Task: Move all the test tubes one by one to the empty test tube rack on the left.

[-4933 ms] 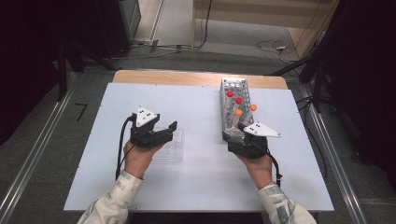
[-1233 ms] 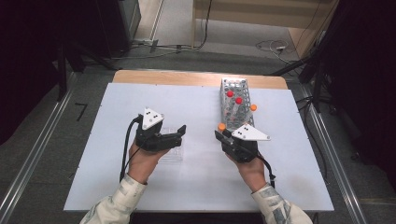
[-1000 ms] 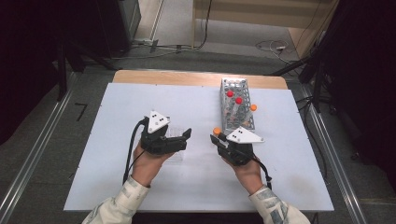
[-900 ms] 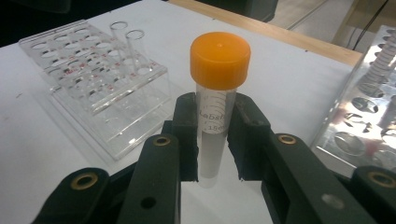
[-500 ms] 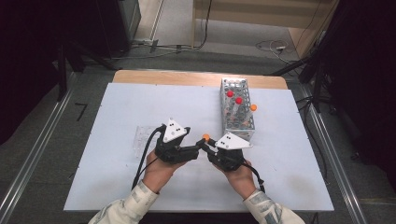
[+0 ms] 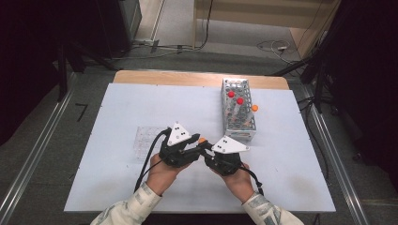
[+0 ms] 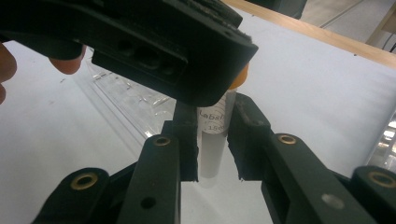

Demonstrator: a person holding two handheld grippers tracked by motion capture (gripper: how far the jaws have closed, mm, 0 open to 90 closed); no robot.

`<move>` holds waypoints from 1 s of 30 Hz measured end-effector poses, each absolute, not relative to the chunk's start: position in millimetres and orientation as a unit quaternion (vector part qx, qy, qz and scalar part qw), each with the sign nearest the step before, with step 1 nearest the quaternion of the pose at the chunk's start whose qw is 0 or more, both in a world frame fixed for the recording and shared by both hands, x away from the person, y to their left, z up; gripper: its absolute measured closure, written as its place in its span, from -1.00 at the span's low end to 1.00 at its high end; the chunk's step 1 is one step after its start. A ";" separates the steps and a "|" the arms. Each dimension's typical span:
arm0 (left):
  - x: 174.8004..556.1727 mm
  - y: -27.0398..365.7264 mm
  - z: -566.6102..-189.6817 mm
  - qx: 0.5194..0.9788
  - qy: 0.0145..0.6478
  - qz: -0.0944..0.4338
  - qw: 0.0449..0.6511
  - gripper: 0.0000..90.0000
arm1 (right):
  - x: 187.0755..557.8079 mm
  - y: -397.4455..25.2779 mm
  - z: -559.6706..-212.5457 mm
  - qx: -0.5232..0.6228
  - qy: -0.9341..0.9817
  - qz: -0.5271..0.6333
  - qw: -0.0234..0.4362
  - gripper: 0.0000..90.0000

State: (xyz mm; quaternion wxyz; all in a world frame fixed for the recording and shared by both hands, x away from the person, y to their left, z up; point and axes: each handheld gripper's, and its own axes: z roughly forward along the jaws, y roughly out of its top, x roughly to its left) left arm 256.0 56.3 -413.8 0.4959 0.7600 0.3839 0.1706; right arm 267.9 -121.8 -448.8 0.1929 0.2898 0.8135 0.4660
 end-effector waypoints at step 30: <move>251.7 76.5 -402.2 0.743 0.398 0.165 0.512 0.56 | 264.2 -139.5 -440.1 0.287 0.807 0.483 0.183 -0.27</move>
